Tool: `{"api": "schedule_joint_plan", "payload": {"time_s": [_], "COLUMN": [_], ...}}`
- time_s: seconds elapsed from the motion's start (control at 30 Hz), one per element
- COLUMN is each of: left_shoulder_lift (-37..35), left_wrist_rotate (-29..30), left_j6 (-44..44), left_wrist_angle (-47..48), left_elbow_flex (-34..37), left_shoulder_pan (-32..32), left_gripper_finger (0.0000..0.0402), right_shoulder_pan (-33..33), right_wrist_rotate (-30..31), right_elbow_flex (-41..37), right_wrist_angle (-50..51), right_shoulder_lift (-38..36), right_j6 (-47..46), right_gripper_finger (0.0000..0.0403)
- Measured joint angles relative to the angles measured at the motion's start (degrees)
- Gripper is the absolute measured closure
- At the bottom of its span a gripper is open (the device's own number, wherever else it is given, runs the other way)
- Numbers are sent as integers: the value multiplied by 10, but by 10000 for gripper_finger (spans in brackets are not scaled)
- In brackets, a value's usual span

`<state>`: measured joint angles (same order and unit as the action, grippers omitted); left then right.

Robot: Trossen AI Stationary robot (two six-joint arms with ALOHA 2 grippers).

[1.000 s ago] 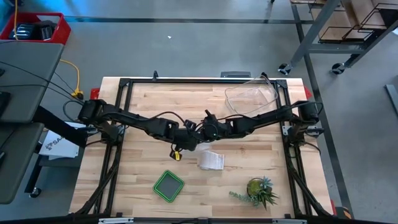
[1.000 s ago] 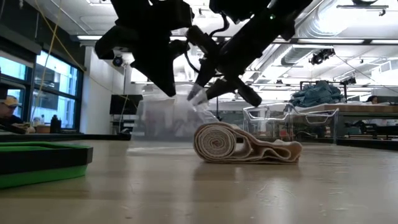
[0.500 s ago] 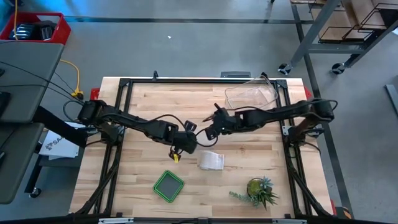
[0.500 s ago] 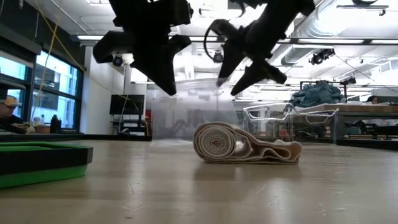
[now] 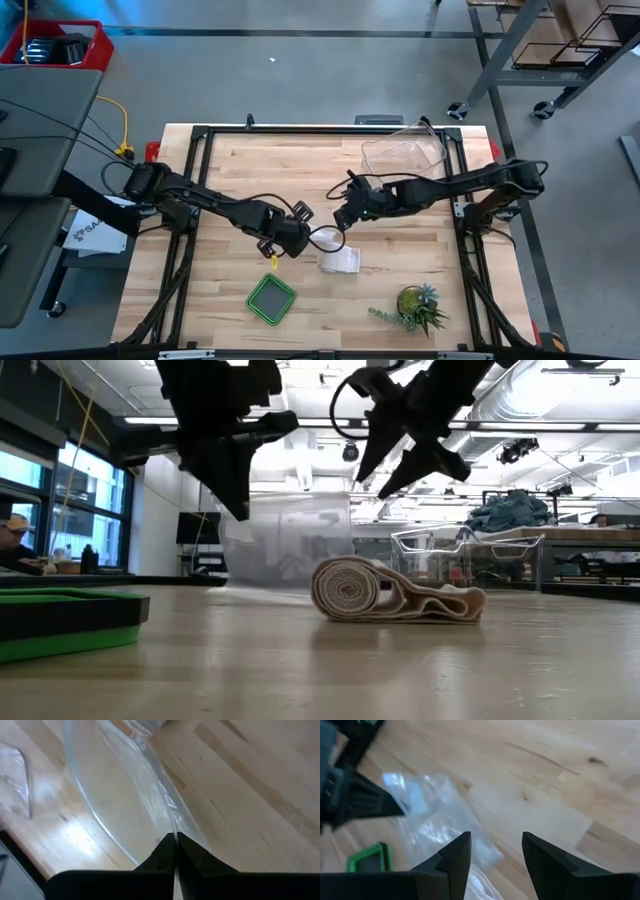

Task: Roll bandage
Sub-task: Put the rolled white bandage into the transparent zip bag

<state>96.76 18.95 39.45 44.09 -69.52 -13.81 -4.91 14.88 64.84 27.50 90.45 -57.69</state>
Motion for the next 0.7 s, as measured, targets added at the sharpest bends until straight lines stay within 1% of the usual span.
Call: {"api": "schedule_joint_plan", "payload": {"time_s": [0.1,0.2,0.27,0.43,0.57,0.7], "left_shoulder_lift": [0,0,0,-2,-3,-3], "left_wrist_rotate": [6,33,46,53,54,57], "left_j6": [18,46,62,97,108,108], "left_wrist_angle": [-13,-21,-22,-46,-60,-60], "left_elbow_flex": [0,0,-5,-29,-35,-35], "left_shoulder_pan": [-3,-9,-16,-42,-52,-46], "left_gripper_finger": [401,401,401,401,401,401], "right_shoulder_pan": [-18,-32,-38,-35,-25,-26], "right_wrist_rotate": [12,7,-10,-48,-99,-141], "right_elbow_flex": [0,0,0,0,0,0], "right_wrist_angle": [-19,-44,-68,-134,-159,-172], "right_shoulder_lift": [9,22,27,31,32,34], "right_j6": [-22,-36,-32,5,24,42], "right_gripper_finger": [234,234,234,234,234,234]}}
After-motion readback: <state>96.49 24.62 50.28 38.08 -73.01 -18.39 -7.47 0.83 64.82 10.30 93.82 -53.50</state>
